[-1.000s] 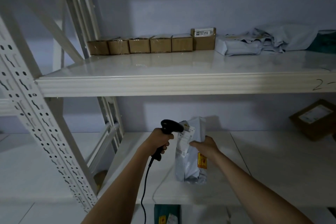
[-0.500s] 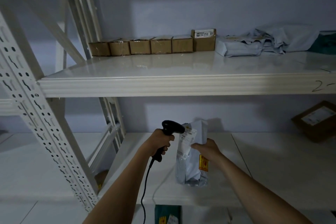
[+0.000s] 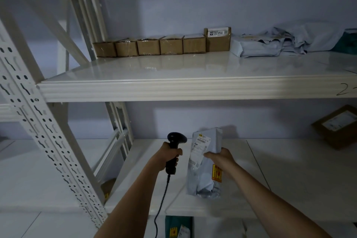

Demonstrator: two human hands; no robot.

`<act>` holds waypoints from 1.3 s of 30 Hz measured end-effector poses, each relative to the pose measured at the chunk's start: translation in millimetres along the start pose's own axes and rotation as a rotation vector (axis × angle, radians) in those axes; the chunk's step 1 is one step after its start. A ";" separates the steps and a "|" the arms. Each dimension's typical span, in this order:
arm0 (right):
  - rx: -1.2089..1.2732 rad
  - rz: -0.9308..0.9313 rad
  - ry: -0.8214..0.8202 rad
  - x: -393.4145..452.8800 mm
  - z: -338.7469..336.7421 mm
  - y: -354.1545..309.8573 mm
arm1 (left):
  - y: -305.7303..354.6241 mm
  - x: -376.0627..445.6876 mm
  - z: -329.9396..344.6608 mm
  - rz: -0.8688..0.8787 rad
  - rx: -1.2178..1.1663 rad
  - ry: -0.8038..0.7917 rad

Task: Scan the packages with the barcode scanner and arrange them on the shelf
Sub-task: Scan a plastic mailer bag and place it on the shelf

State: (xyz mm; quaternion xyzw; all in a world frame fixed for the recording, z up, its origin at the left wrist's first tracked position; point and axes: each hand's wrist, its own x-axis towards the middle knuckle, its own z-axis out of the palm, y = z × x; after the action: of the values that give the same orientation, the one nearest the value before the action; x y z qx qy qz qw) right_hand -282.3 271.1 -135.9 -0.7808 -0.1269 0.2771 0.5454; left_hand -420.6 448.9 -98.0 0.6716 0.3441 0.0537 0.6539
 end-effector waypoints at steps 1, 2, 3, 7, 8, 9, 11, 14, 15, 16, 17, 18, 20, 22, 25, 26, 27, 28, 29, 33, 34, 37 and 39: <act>0.004 0.008 0.005 1.1 0.2 1.5 | -8.5 3.3 -0.5 -0.007 -0.054 0.009; 0.016 0.017 0.010 2.2 0.4 3.3 | -18.2 6.7 -1.2 -0.021 -0.105 0.032; 0.034 0.028 0.013 3.4 0.1 5.4 | -28.9 11.2 -1.3 -0.041 -0.152 0.076; 0.063 0.072 0.041 8.5 -3.5 10.8 | -72.2 25.0 -4.6 -0.162 -0.154 0.330; 0.071 0.085 0.047 10.2 -4.7 12.0 | -80.1 26.7 -6.0 -0.202 -0.131 0.379; 0.078 0.099 0.052 11.5 -6.0 13.3 | -87.2 28.6 -7.6 -0.237 -0.119 0.410; 0.080 0.124 0.062 13.8 -8.6 16.2 | -96.9 32.7 -11.1 -0.284 -0.139 0.421; 0.085 0.149 0.065 19.9 -9.2 21.6 | -102.2 41.9 -16.3 -0.304 -0.138 0.405; 0.092 0.156 0.061 21.3 -8.7 23.1 | -102.8 44.7 -17.0 -0.309 -0.109 0.404; 0.097 0.165 0.058 23.7 -7.2 24.6 | -102.8 47.4 -17.4 -0.317 -0.072 0.403; 0.101 0.175 0.055 25.7 -5.6 25.6 | -102.4 50.3 -17.4 -0.321 -0.037 0.399; 0.103 0.186 0.052 27.9 -3.8 26.2 | -102.0 53.5 -16.8 -0.326 -0.004 0.389; 0.116 0.203 0.041 31.0 -0.3 26.2 | -100.6 58.2 -14.6 -0.333 0.071 0.357; 0.123 0.211 0.036 34.1 3.7 25.5 | -101.1 59.5 -12.5 -0.357 0.196 0.322; 0.145 0.223 0.021 36.0 9.7 24.2 | -109.3 60.9 -12.5 -0.346 0.365 0.302; 0.157 0.225 0.020 36.0 10.6 23.8 | -111.8 61.3 -13.3 -0.334 0.404 0.299; 0.168 0.226 0.022 36.0 11.2 22.9 | -113.9 62.3 -14.9 -0.326 0.431 0.297; 0.182 0.228 0.027 35.3 11.4 21.9 | -115.0 63.0 -17.1 -0.325 0.457 0.296; 0.197 0.229 0.033 34.6 11.0 20.8 | -115.4 64.0 -19.4 -0.323 0.473 0.300; 0.246 0.235 0.058 29.1 5.6 17.8 | -103.7 61.8 -16.2 -0.377 0.459 0.340; 0.255 0.236 0.064 26.7 3.1 17.3 | -97.3 59.3 -11.0 -0.384 0.455 0.394; 0.297 0.231 0.092 16.3 -7.1 14.0 | -70.2 52.0 10.0 -0.142 0.425 0.532; 0.343 0.219 0.132 7.8 -18.5 11.2 | -44.8 45.2 35.8 -0.024 0.295 0.382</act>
State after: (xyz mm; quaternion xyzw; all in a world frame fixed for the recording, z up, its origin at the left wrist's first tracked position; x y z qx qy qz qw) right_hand -266.5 256.4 -143.9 -0.7022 0.0437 0.3007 0.6439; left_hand -385.2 438.7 -161.0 0.7336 0.4734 0.1212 0.4722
